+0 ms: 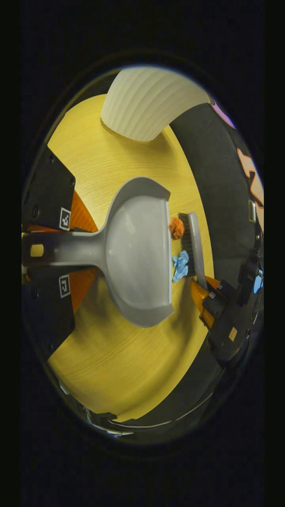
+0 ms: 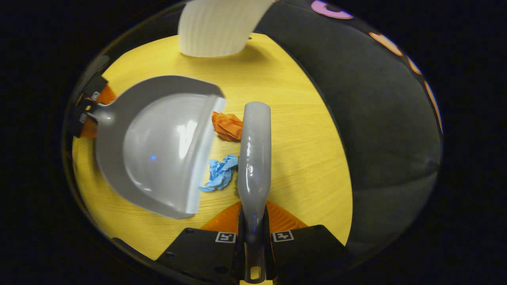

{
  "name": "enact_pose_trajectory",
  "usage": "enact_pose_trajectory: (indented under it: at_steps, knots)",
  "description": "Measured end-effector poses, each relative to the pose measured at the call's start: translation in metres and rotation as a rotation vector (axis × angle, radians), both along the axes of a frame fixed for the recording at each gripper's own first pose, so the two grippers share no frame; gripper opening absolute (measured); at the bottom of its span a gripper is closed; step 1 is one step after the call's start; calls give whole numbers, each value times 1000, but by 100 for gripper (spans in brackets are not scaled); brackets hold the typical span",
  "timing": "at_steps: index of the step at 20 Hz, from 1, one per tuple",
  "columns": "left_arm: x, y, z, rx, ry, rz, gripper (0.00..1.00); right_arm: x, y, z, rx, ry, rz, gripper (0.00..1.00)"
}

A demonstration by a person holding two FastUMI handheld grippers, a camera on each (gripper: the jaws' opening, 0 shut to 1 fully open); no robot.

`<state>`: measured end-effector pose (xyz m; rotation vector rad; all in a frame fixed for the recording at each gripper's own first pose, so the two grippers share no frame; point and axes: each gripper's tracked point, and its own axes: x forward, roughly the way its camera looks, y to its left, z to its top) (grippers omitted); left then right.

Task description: Pick up the small broom and dustpan from the desktop, sweep the trash into the dustpan with the broom, and then empty the trash into the garbage bin.

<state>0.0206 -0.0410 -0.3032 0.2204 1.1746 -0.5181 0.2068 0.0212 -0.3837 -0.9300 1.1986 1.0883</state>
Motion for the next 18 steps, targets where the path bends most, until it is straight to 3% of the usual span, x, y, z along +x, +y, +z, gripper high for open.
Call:
enact_pose_trajectory:
  at_steps: [2,4,8,11,14,15,16,18]
  knots:
    - [0,1,-1,-6,-8,-3,26,-10,13,19,20,57,31,18]
    - [-1,0,-1,-20,-13,10,26,-2,32,40,89,80,-38,18]
    - [7,-4,8,-74,-73,72,29,82,38,95,336,-69,-365,19]
    - [19,-6,16,-98,-191,78,28,155,8,137,411,-220,-606,18]
    - [27,-10,28,-146,-265,106,26,180,-27,158,456,-247,-810,18]
    - [29,-9,29,-166,-282,124,26,159,-34,151,476,-240,-869,18]
    - [32,-8,28,-179,-296,141,27,167,-39,147,485,-218,-919,18]
    - [38,-7,32,-187,-348,174,25,174,-20,131,476,-181,-985,18]
